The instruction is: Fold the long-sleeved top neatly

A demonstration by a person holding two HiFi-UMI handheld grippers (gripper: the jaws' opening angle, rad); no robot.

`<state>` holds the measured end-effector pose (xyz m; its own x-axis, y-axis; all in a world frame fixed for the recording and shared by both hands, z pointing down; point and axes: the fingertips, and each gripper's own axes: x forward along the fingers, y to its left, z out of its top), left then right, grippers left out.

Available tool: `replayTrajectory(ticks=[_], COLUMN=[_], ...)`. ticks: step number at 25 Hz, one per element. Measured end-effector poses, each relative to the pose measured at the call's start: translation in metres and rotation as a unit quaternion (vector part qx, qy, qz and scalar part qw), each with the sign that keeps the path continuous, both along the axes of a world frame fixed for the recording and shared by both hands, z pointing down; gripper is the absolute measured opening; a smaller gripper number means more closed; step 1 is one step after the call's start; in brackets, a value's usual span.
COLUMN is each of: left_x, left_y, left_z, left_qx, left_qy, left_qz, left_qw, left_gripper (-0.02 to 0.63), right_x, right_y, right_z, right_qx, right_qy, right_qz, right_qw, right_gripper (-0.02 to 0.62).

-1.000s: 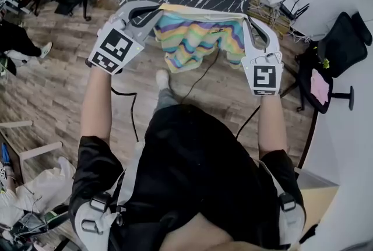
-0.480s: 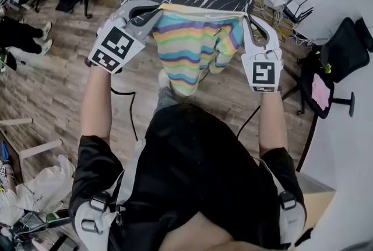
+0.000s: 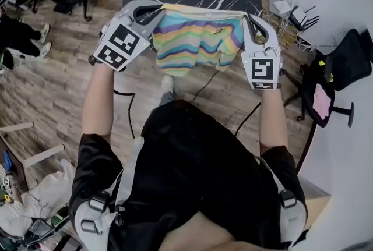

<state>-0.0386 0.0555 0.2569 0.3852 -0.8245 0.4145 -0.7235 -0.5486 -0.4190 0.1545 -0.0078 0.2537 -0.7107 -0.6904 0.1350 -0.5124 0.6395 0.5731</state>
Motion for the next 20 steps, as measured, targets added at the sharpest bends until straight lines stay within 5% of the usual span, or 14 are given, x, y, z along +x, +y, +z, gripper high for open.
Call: replayTrajectory(ticks=[10, 15, 20], left_x=[-0.063, -0.08, -0.086], left_y=[-0.095, -0.133, -0.152], left_z=[0.023, 0.062, 0.089], left_qx=[-0.033, -0.075, -0.094], left_qy=[0.004, 0.023, 0.035], left_qz=[0.006, 0.031, 0.054], left_qw=[0.9994, 0.9965, 0.9935], left_gripper=[0.025, 0.02, 0.021], right_x=[-0.047, -0.065, -0.105], right_y=[-0.093, -0.124, -0.108], right_z=[0.011, 0.062, 0.132], right_qx=[-0.025, -0.145, -0.196], right_qy=[0.001, -0.015, 0.036], right_qz=[0.069, 0.083, 0.061], right_qw=[0.997, 0.986, 0.978], right_gripper=[0.005, 0.005, 0.005])
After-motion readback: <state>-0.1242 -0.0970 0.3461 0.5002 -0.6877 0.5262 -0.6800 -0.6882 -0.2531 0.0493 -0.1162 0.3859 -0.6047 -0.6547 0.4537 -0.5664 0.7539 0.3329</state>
